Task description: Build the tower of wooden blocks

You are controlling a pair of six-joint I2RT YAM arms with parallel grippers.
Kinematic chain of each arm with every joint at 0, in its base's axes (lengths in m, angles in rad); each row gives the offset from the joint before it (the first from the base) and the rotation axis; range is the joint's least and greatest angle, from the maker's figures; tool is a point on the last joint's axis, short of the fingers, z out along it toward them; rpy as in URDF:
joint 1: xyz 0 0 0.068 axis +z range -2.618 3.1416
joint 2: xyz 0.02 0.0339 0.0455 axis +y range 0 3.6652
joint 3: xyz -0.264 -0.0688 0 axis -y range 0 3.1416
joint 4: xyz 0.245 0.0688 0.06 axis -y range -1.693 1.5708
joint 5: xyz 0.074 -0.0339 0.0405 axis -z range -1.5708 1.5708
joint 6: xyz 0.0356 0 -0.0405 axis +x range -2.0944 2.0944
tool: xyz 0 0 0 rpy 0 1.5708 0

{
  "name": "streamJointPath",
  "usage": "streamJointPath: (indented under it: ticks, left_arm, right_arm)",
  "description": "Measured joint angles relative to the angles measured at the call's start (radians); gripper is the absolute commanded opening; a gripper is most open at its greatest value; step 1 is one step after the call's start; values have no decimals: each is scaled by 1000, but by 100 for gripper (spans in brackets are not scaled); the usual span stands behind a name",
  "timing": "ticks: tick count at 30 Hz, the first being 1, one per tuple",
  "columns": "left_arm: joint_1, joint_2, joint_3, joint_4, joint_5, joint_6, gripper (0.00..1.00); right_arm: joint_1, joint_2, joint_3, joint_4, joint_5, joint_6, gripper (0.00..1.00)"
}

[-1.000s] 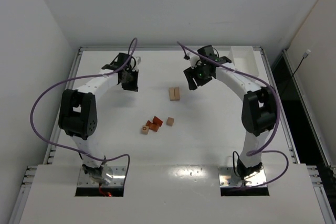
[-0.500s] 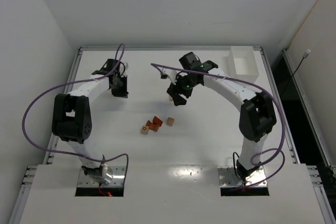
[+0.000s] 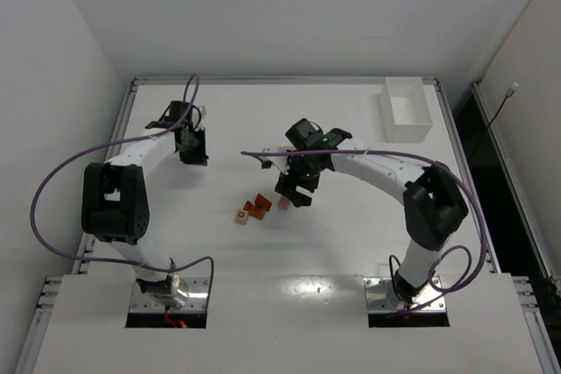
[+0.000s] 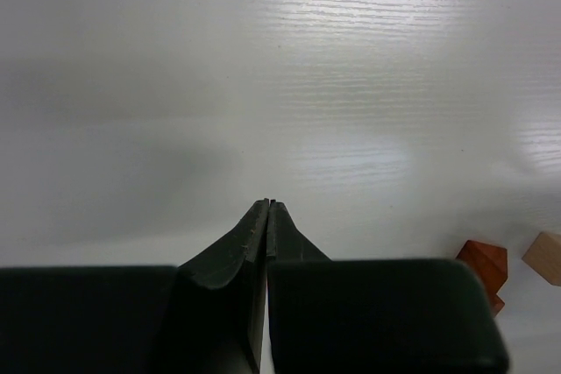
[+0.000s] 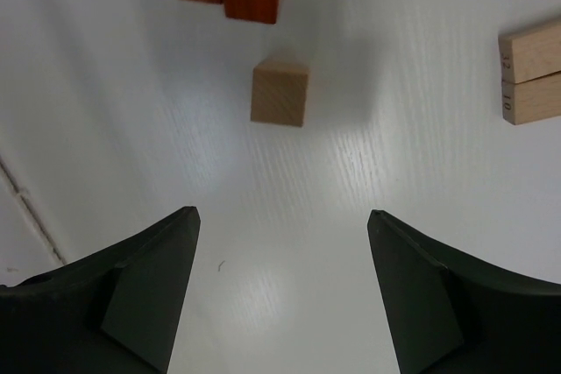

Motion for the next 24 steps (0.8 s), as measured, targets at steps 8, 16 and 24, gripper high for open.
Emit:
streamJointPath:
  ticks: [8,16,24]
  left_arm:
    - [13,0,0,-6,0,3,0]
    - [39,0,0,-21,3,8,0]
    - [45,3,2,-31,15,8,0]
  right_arm:
    - [6,166,112,79,101,187,75]
    - [8,199,151,79,110,246,71]
    - [54,197,139,81,93,227,69]
